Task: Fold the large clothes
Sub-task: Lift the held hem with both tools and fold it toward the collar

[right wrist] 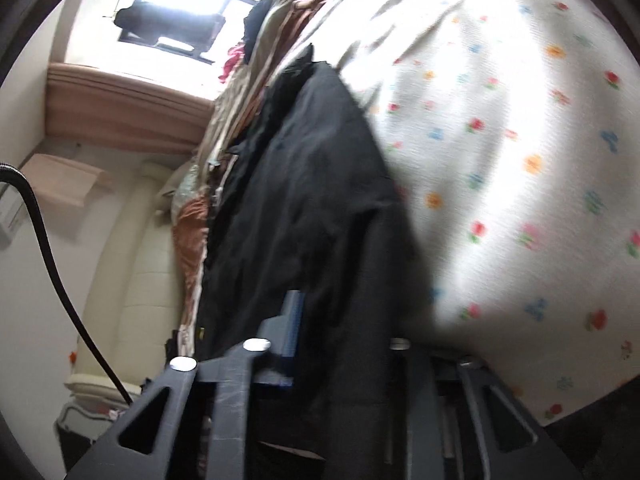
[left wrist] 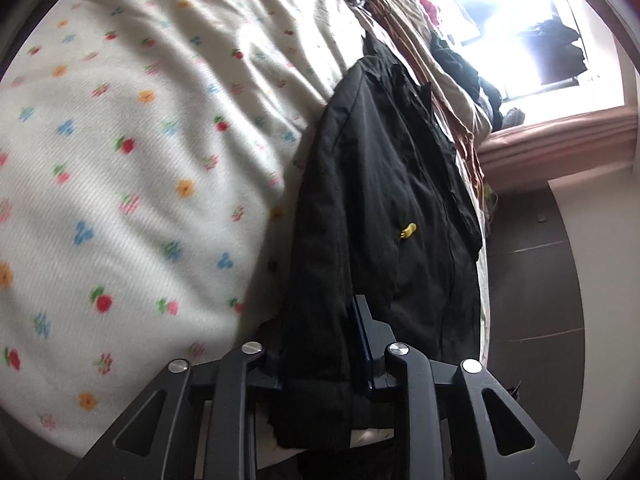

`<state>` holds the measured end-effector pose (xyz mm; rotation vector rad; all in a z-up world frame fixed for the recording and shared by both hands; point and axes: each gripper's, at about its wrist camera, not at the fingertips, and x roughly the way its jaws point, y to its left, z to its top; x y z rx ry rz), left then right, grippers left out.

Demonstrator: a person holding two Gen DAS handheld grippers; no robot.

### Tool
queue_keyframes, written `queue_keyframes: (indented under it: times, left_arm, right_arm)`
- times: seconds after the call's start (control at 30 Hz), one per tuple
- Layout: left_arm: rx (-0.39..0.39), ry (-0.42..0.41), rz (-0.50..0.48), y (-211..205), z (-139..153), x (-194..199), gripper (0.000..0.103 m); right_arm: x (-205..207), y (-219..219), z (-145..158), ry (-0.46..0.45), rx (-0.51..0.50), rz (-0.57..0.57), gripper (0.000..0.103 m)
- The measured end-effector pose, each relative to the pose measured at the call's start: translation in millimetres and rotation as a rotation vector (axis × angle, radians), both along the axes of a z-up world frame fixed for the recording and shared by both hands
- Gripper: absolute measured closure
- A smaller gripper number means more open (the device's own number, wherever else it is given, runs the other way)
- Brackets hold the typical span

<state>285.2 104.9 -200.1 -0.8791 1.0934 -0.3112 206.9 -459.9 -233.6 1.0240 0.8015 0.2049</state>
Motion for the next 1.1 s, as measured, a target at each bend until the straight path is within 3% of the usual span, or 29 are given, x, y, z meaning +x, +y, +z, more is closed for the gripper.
queue_keyframes:
  times: [0.2, 0.33, 0.6, 1.1]
  left_arm:
    - [0.049, -0.023, 0.066, 7, 7, -10, 0.093]
    - [-0.013, -0.087, 0.113, 14, 24, -19, 0.098]
    - [-0.039, -0.217, 0.19, 30, 76, -44, 0.1]
    - [-0.072, -0.346, 0.202, 53, 131, -151, 0.1]
  right_arm:
    - [-12, -6, 5, -0.077, 0.06, -0.034, 0.099]
    - [-13, -5, 30, -0.125, 0.05, -0.039, 0.099]
    - [-27, 4, 97, -0.282, 0.035, -0.032, 0.099]
    - [-117, 29, 140, -0.397, -0.016, 0.019, 0.099]
